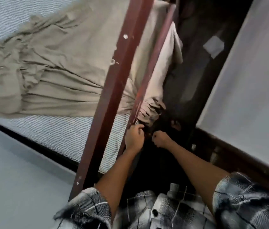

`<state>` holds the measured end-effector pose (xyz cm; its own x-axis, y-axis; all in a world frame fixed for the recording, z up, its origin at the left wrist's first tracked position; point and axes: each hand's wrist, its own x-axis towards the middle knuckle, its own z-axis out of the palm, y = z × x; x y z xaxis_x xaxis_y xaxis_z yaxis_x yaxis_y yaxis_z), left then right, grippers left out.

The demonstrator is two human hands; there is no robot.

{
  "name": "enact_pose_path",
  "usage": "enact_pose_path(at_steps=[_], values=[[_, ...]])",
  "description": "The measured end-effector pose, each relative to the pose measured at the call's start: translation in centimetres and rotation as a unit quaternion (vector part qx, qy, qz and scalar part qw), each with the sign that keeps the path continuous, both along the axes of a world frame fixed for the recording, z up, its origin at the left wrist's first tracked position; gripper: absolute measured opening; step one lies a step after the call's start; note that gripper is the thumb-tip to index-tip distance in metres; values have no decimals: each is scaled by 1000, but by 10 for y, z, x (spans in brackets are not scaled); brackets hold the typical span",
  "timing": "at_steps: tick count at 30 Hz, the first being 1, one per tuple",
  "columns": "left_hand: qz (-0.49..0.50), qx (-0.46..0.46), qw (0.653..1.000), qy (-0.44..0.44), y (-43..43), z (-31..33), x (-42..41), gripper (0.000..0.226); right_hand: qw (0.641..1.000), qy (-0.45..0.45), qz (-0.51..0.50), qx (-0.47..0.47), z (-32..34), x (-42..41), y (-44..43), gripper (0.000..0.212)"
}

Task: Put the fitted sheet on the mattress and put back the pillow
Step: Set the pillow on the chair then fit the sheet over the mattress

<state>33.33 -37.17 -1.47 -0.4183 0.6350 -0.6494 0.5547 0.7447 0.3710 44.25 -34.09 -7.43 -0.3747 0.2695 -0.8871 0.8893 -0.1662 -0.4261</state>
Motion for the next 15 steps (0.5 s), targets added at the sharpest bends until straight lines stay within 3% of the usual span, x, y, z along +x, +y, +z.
enact_pose_path(at_steps=[4,7,10,13,15], values=[[78,45,994,57,-2,-15,-15,28,994,-3,-94,-63,-17,-5,-21,19],[140,48,987,66,8,-41,-37,30,971,-2,-229,-65,-36,-18,-25,19],[265,-5,964,22,16,-73,-57,27,917,3,-390,-83,-58,-38,-17,28],[382,-32,922,-53,26,-99,-65,30,859,36,-507,-62,-75,-61,2,21],[409,-39,909,-75,31,-114,-73,28,862,65,-503,-24,-86,-78,13,10]])
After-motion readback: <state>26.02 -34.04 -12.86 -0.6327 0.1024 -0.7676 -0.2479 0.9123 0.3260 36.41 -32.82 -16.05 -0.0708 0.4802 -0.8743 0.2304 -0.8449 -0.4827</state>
